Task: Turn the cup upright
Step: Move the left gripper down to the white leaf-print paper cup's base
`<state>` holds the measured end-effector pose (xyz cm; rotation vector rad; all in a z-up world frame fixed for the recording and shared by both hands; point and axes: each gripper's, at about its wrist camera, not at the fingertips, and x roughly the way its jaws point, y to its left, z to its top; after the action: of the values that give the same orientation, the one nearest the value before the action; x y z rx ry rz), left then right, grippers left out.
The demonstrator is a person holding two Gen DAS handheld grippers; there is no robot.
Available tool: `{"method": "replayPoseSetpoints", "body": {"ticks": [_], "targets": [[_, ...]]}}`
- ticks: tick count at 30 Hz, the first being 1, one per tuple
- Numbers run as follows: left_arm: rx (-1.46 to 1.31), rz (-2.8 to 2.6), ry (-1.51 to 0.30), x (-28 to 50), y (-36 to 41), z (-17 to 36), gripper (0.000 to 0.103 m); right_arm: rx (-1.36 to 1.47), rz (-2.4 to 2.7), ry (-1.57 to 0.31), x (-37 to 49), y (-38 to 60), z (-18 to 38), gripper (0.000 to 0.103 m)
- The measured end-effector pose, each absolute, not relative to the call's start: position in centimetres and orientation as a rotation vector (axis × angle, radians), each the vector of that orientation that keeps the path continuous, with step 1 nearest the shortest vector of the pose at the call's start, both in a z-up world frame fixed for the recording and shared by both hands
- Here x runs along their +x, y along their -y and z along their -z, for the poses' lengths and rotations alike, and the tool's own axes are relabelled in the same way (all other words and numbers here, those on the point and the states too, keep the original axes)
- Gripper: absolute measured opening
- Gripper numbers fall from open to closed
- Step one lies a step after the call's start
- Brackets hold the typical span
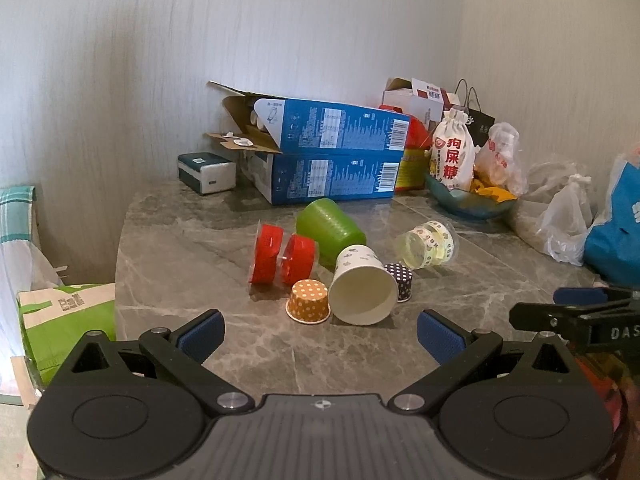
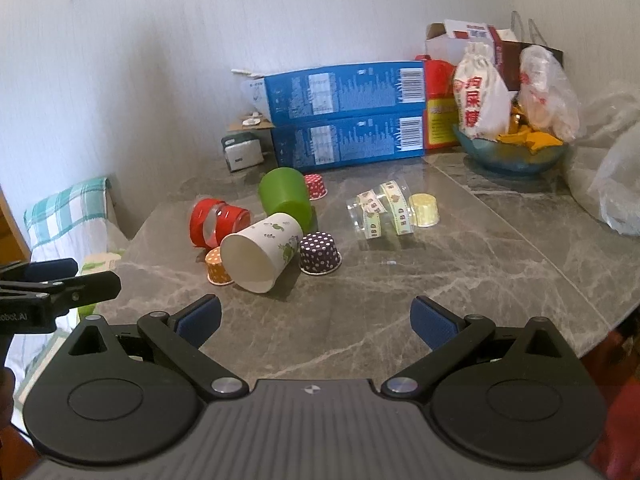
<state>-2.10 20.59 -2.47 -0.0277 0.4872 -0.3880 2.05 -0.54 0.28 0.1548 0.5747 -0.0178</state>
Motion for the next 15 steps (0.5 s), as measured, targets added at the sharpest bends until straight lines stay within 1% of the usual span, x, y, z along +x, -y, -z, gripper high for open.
{"method": "replayPoseSetpoints", "body": {"ticks": [3,8,15], "targets": [[-0.02,0.399,-0.483,-1.4,-20.5,2.3,0.103,0.121,0.02,-0.603,3.2,0.6,-0.6,0.102],[-0.021,0.445,-0.495,-0.1,-19.9,2.1,0.103,0.195,-0.015,-0.66,5.4,1.6,-1.2,0.102],[-0.034,0.506,-0.613,4.2,-19.9,1.5,0.103,0.209,-0.014,-0.696,7.5,2.0,-0.9,0.102]]}}
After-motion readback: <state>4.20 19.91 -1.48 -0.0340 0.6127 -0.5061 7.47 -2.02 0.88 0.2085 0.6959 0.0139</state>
